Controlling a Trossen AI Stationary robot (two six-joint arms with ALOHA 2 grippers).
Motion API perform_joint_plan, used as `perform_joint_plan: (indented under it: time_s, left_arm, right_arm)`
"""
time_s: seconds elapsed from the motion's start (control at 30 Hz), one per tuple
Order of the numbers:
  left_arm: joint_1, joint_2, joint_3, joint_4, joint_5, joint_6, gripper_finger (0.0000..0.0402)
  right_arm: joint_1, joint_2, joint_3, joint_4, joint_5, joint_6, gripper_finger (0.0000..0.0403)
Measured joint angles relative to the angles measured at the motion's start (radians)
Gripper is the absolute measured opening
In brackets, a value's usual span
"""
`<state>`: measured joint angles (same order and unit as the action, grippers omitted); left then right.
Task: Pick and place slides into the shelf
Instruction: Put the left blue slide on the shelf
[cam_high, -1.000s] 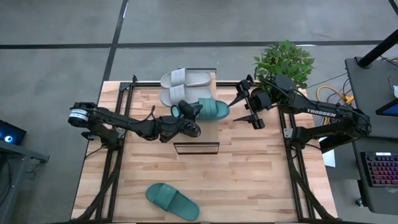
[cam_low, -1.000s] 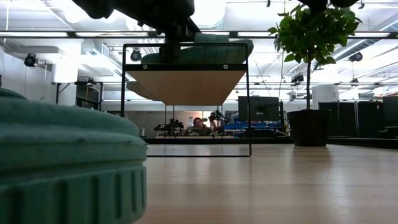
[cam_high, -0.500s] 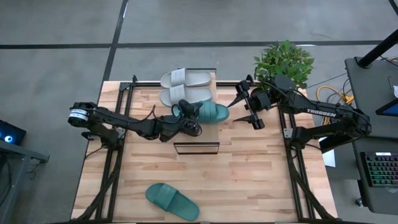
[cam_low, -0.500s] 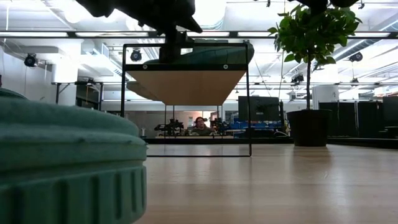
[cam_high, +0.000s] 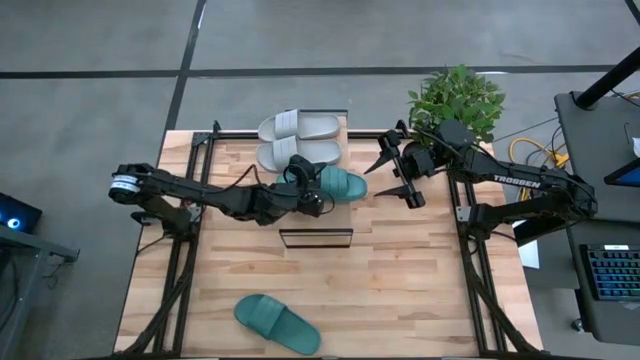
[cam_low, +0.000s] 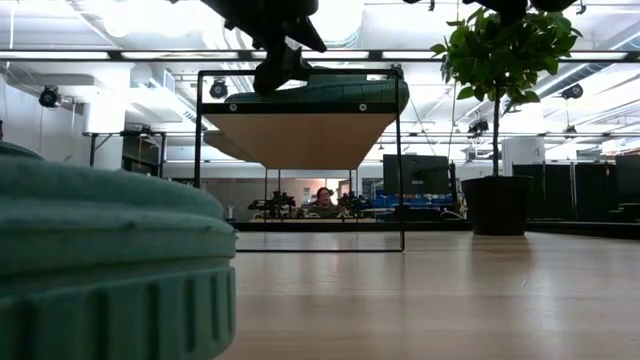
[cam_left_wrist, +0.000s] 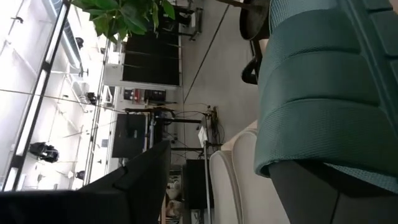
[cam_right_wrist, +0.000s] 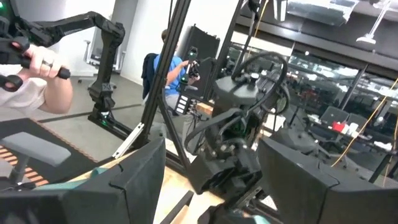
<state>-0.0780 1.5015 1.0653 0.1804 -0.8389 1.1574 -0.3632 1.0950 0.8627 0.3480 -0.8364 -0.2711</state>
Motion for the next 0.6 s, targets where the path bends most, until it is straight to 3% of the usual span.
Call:
perform_joint_plan:
  time_s: [0.37, 0.6]
  left_arm:
    - [0.0, -0.001, 0.064, -0.232, -0.001, -0.102, 0.0248]
    - [0.0, -0.033, 0.072, -0.281, -0.002, -0.137, 0.0248]
  right_arm:
    - [0.0, 0.0, 0.0, -0.034, 0.0, -0.003, 0.0247]
    - [0.0, 0.0, 0.0, -0.039, 0.0, -0.06, 0.0247]
